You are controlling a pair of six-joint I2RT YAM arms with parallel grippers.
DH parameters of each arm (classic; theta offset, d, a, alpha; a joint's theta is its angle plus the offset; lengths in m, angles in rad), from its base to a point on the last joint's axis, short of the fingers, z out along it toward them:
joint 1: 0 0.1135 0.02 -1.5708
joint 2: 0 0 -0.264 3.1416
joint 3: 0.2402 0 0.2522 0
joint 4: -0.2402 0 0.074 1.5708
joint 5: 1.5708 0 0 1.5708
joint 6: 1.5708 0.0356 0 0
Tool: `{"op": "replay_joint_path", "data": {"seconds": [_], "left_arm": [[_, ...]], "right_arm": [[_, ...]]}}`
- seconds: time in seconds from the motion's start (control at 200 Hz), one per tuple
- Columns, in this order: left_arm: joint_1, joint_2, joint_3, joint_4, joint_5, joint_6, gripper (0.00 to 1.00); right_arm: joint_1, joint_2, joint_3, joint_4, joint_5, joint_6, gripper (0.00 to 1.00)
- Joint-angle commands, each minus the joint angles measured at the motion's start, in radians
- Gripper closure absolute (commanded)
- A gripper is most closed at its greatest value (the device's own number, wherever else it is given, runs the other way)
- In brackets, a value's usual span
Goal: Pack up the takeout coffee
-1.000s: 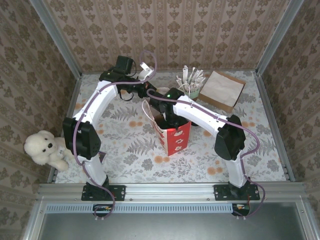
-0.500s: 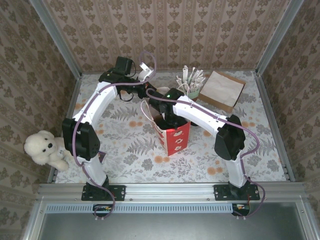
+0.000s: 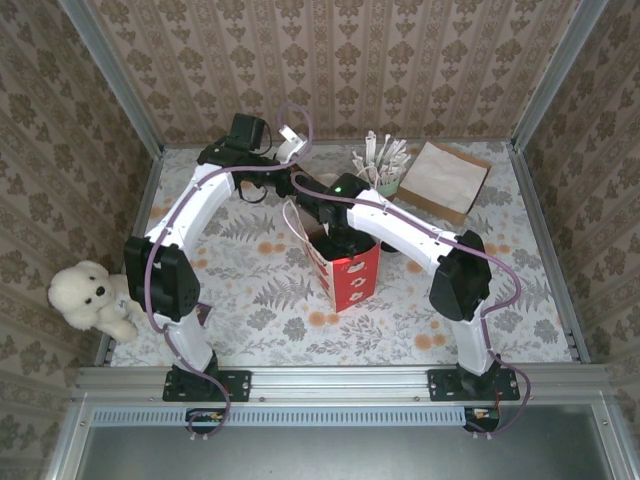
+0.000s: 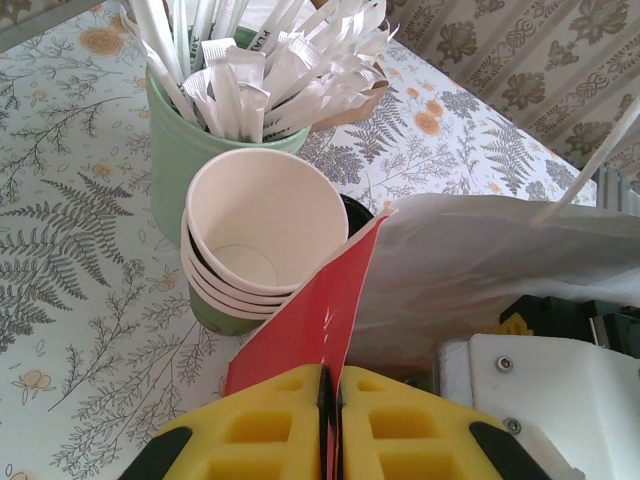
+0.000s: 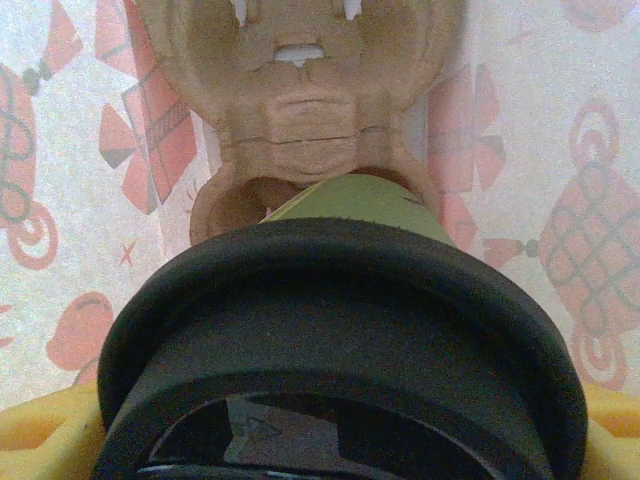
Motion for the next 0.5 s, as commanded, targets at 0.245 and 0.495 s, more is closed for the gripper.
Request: {"op": "replay_joint_path", "data": {"seconds": [0.245, 0.495], "left_arm": [[-0.004, -0.053, -0.022, 0.010, 0.041, 0.001, 0.87], [-0.003, -0.065, -0.035, 0.018, 0.043, 0.005, 0.87]], "right_arm": [[0.004, -0.023, -0.002, -0.004, -0.031, 0.003, 0.45], [0.004, -0.009, -0.011, 0.008, -0.064, -0.016, 0.45]]}}
